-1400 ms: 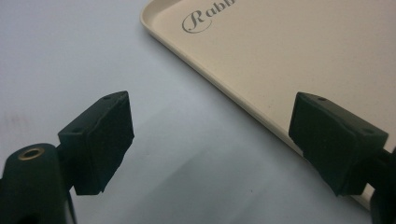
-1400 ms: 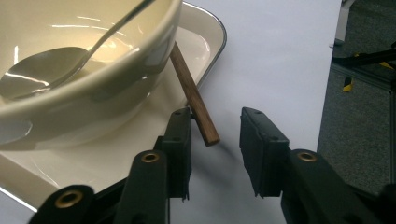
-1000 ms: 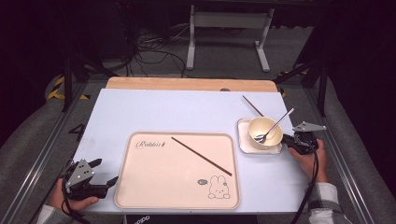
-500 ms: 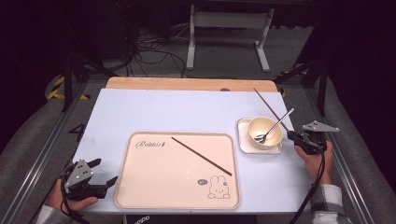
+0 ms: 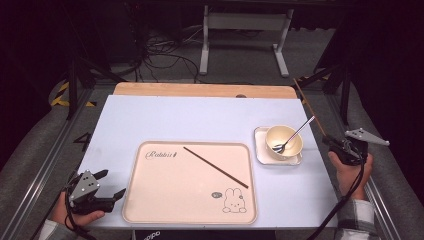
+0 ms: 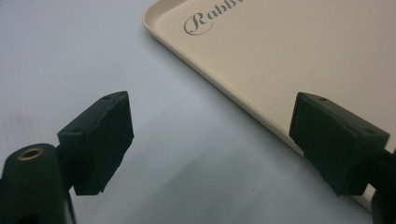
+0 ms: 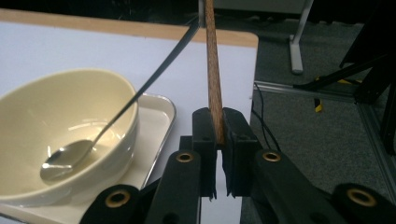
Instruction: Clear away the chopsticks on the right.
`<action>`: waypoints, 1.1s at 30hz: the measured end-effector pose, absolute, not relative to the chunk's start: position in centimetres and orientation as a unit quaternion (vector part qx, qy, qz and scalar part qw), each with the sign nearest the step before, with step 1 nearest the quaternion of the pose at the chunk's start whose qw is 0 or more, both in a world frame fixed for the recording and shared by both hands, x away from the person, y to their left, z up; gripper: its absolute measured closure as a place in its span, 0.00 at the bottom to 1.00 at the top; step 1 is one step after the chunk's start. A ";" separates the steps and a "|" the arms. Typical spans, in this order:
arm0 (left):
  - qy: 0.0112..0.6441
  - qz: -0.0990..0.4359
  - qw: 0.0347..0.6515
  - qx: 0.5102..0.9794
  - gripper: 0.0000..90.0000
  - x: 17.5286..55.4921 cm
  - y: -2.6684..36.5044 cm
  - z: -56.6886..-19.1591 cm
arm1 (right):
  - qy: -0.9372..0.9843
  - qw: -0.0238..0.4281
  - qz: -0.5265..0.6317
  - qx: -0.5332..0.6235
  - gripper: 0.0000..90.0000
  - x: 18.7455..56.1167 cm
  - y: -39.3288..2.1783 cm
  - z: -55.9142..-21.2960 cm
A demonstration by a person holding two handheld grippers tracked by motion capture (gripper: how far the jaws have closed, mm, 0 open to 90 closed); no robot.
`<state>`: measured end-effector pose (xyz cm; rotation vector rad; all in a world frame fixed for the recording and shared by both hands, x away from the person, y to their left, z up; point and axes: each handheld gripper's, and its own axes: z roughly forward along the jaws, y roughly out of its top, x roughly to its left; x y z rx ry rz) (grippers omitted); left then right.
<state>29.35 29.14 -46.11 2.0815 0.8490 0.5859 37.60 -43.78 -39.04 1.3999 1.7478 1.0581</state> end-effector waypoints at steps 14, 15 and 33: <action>0.339 0.239 0.396 0.819 0.16 29.3 29.4 -46.2 | 0.649 0.346 0.455 0.501 0.95 35.4 -43.0 -35.8; 0.340 0.239 0.396 0.819 0.16 29.3 29.4 -46.2 | 0.651 0.347 0.459 0.495 0.95 35.1 -42.7 -35.5; 0.339 0.237 0.398 0.819 0.16 29.2 29.5 -46.3 | 0.726 0.302 0.480 0.388 0.95 32.8 -34.2 -35.2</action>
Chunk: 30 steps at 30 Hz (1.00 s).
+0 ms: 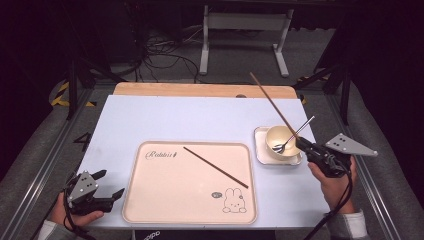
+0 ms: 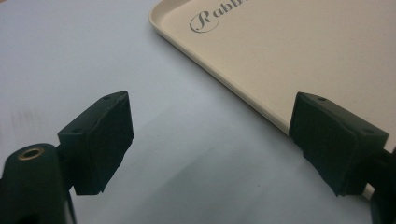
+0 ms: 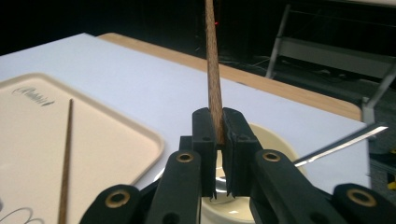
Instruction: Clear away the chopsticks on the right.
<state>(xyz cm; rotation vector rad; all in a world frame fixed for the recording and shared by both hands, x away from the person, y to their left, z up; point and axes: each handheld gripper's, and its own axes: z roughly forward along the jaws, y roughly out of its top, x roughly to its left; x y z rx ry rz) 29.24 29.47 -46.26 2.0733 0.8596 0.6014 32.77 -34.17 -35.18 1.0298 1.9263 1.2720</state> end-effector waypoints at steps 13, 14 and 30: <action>0.337 0.238 0.397 0.820 0.16 29.1 29.4 -46.2 | 0.804 0.219 0.450 0.321 0.94 31.9 -27.2 -39.4; 0.337 0.238 0.397 0.820 0.16 29.1 29.4 -46.2 | 0.809 0.215 0.445 0.319 0.94 31.9 -26.8 -39.8; 0.333 0.232 0.395 0.824 0.16 29.1 29.2 -46.3 | 0.863 0.137 0.385 0.298 0.94 32.4 -23.9 -43.5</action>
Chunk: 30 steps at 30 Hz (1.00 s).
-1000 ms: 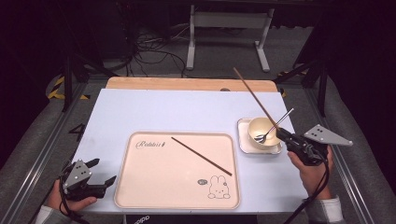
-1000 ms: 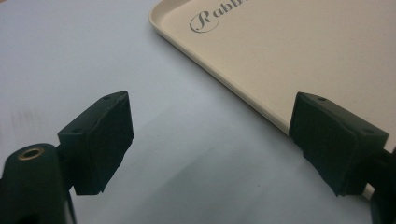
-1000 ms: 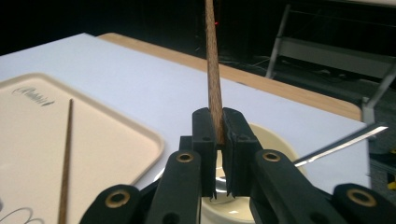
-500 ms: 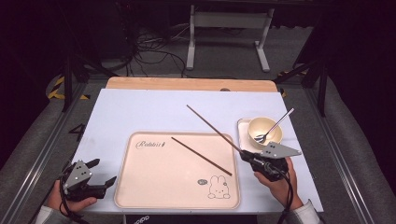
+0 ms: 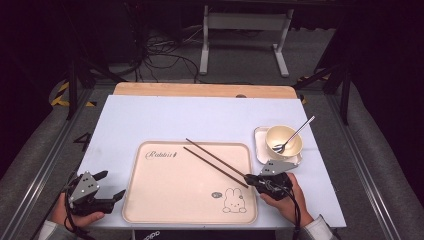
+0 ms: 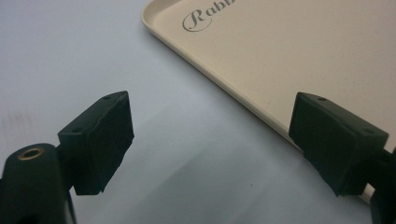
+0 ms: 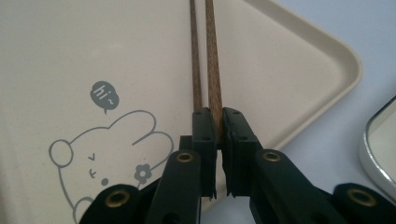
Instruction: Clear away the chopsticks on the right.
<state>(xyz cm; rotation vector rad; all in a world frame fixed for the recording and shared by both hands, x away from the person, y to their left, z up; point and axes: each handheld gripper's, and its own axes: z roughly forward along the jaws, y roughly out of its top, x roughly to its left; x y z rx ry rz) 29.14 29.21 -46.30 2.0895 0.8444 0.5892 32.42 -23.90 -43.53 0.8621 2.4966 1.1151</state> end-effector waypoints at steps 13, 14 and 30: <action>0.331 0.232 0.393 0.826 0.16 29.2 29.2 -46.3 | 0.872 0.132 0.364 0.301 0.94 32.6 -23.6 -44.1; 0.332 0.232 0.393 0.826 0.16 29.2 29.2 -46.3 | 0.872 0.131 0.363 0.302 0.94 32.6 -23.6 -44.1; 0.331 0.230 0.393 0.827 0.16 29.2 29.0 -46.4 | 0.871 0.126 0.367 0.302 0.87 32.6 -23.8 -44.0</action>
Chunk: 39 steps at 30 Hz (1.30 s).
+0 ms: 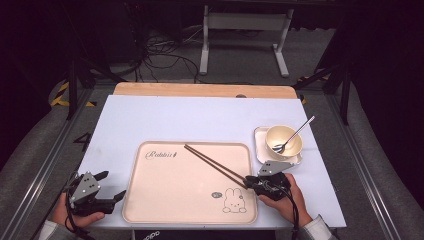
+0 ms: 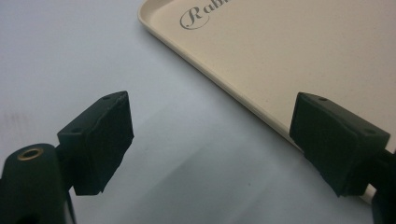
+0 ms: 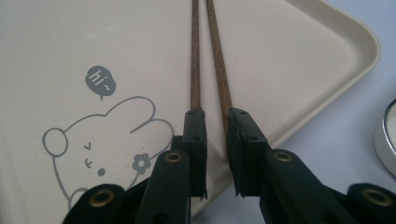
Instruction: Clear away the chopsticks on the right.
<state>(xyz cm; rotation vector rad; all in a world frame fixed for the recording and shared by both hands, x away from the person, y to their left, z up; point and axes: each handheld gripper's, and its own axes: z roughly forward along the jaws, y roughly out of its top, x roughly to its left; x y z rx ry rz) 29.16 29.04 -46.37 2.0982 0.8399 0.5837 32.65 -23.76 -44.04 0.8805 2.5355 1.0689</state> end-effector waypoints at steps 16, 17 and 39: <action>0.326 0.227 0.387 0.832 0.17 29.4 28.9 -46.5 | 0.860 0.134 0.404 0.282 0.79 32.6 -24.0 -43.3; 0.326 0.227 0.385 0.833 0.17 29.4 28.8 -46.5 | 0.860 0.134 0.405 0.281 0.78 32.6 -24.0 -43.2; 0.337 0.230 0.375 0.832 0.18 28.1 29.5 -46.7 | 0.862 0.140 0.418 0.251 1.00 34.0 -22.2 -42.0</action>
